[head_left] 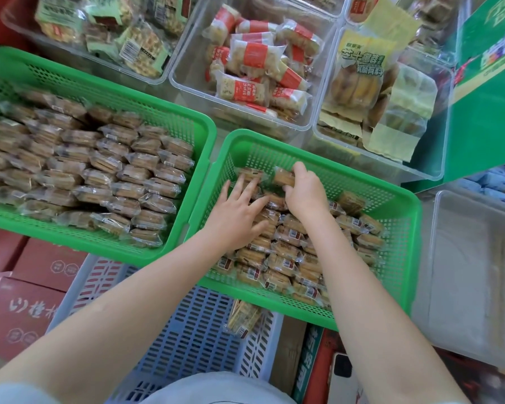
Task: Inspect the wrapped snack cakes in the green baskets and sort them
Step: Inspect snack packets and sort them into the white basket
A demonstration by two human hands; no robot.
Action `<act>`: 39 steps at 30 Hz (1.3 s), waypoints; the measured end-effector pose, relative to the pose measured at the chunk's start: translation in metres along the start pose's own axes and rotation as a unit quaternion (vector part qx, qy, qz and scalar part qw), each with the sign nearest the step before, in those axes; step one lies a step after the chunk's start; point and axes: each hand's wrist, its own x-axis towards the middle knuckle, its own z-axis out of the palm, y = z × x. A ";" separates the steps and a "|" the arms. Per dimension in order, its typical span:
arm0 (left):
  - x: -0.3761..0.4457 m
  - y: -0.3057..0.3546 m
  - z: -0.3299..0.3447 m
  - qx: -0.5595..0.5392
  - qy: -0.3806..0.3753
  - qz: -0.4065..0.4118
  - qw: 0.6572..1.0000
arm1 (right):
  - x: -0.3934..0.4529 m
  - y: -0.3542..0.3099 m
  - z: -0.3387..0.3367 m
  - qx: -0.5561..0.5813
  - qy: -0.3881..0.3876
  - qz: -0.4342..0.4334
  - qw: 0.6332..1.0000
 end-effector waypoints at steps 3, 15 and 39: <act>0.001 0.001 -0.001 0.014 -0.003 -0.004 1.000 | -0.007 0.011 -0.012 0.087 0.022 0.012 0.996; -0.063 0.049 -0.081 -0.785 0.015 -0.107 0.610 | -0.143 0.030 -0.064 0.701 -0.092 0.129 0.695; -0.243 0.080 -0.057 -0.798 0.100 -0.073 0.590 | -0.306 -0.020 -0.049 0.354 0.281 -0.073 0.889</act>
